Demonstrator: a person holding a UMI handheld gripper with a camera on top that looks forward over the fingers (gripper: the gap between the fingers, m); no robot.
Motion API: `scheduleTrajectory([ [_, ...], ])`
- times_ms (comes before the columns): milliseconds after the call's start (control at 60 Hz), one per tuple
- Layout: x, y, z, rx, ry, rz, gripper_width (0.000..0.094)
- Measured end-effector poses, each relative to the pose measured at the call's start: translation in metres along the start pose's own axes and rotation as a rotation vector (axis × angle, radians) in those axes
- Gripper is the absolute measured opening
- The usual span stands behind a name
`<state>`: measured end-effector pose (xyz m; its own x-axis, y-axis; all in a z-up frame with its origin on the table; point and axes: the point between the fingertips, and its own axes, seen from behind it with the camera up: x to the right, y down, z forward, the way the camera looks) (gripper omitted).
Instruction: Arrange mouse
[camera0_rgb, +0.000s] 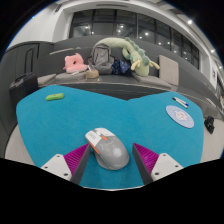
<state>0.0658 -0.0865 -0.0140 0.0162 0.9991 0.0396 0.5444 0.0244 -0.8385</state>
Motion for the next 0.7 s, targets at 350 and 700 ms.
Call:
scheduleTrajectory([
  [350, 0.02, -0.02, 0.048, -0.073, 0.042, 0.054, 0.0857],
  [700, 0.008, -0.02, 0.046, -0.083, -0.016, 0.114, 0.0356],
])
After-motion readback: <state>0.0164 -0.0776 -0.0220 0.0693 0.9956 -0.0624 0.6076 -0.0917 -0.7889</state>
